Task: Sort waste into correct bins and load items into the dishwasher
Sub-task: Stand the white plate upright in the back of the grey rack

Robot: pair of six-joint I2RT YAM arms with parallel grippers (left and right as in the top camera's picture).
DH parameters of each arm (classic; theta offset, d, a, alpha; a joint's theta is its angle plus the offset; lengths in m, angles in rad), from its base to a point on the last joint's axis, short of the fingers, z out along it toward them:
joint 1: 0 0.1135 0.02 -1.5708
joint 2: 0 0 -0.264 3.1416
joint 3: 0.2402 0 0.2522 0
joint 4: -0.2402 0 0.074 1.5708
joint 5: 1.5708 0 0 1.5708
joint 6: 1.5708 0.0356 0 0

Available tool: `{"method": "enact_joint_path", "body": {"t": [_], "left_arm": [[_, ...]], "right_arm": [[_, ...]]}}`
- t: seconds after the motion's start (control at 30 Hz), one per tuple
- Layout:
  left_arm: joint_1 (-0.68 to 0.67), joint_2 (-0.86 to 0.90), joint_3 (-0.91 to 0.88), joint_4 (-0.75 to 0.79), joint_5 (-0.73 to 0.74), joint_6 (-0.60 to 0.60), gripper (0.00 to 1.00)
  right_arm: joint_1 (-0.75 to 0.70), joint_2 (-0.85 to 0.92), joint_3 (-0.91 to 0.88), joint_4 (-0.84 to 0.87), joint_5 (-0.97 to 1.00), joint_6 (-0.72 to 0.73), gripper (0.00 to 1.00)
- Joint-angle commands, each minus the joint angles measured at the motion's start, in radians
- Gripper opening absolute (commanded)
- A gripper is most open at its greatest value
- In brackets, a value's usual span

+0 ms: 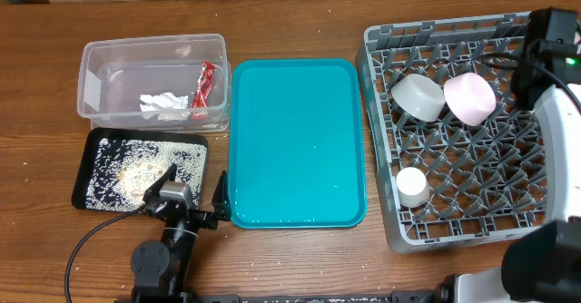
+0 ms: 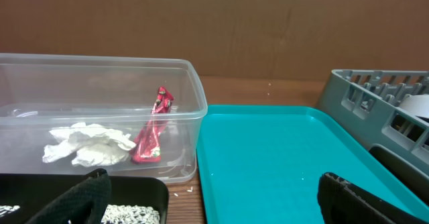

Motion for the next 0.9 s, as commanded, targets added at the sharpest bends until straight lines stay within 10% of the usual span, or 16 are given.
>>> {"method": "enact_joint_path", "body": {"t": [0.0, 0.6, 0.87], "left_arm": [[0.003, -0.01, -0.003, -0.002, 0.01, -0.01, 1.0], [0.003, -0.01, -0.003, -0.002, 0.009, -0.01, 1.0], [0.003, -0.01, -0.003, -0.002, 0.009, -0.01, 1.0]], "right_arm": [[0.013, 0.024, -0.058, 0.081, 0.01, -0.255, 0.04], [0.191, 0.05, -0.144, 0.309, 0.084, -0.558, 0.04], [0.258, 0.052, -0.143, 0.301, 0.082, -0.558, 0.3]]}}
